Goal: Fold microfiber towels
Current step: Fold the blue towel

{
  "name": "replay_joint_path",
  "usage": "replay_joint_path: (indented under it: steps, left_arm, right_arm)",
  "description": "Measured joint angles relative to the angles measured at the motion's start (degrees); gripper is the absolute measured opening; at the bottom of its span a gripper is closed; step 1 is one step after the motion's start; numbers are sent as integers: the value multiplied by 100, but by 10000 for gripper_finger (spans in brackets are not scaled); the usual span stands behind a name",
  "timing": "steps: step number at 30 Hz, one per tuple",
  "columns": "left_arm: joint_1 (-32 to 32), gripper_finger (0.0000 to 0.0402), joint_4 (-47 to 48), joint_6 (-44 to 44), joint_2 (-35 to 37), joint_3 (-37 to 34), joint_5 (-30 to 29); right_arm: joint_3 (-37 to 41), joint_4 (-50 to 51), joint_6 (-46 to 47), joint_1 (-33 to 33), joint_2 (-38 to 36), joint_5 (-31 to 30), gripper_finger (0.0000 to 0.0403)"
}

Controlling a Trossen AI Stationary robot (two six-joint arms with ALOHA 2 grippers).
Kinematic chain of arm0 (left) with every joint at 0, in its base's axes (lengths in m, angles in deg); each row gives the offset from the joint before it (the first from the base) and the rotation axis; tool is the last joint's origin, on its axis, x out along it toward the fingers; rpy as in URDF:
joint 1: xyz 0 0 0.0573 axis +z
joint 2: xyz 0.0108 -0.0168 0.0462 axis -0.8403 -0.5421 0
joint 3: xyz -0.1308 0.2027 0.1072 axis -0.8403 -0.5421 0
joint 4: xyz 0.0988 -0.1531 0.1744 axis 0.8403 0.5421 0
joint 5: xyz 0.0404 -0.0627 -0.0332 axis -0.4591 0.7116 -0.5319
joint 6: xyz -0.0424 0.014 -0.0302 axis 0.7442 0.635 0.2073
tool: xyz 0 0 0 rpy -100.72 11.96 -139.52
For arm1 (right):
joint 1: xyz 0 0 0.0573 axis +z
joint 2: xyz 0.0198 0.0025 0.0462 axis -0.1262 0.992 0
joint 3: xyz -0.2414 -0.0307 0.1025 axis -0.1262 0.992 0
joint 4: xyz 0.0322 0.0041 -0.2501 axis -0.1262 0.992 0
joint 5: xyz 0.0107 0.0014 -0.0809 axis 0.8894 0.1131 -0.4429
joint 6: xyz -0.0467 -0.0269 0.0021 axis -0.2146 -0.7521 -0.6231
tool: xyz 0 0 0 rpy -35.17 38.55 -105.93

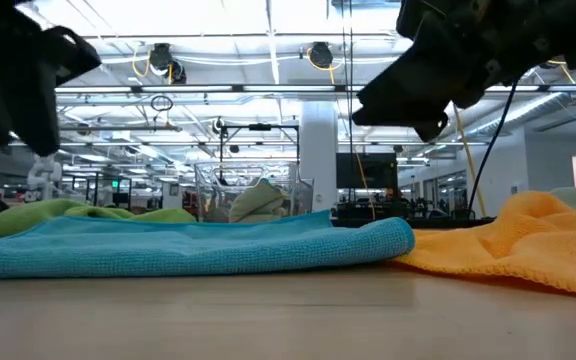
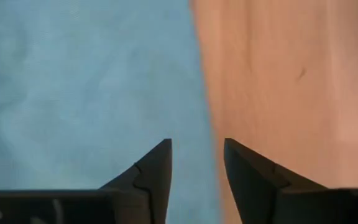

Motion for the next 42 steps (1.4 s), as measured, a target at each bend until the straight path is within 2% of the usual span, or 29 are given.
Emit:
replay_joint_path:
  steps: [4, 9, 13, 23, 27, 32, 39, 42]
  left_arm:
    - [-379, 183, 564, -469, -7, 2, 2]
    - [-847, 229, 937, -467, -60, -2, 43]
    - [-1083, 234, 910, -661, -226, 4, -44]
    - [-992, 155, 975, -449, -663, 4, -180]
    - [-913, 101, 971, -410, -704, 4, -99]
    - [-771, 13, 917, -469, -620, 4, -8]
    - [-458, 4, 904, -652, -255, 17, 4]
    - [-325, 6, 902, -719, 7, 18, -218]
  right_arm:
    - [-8, -183, 279, 112, 329, -132, 135]
    - [-154, -234, 397, 90, 679, -114, 135]
    - [-537, -239, 133, 49, 970, -94, 135]
    - [-1624, -67, -391, -48, 1657, 248, 135]
    - [-1971, -98, -505, -48, 1870, 359, 134]
    - [-2328, -99, -613, -48, 2106, 354, 134]
    - [-2912, -77, -645, 12, 2717, 580, 135]
    - [-3265, -97, -716, 43, 3041, 796, 138]
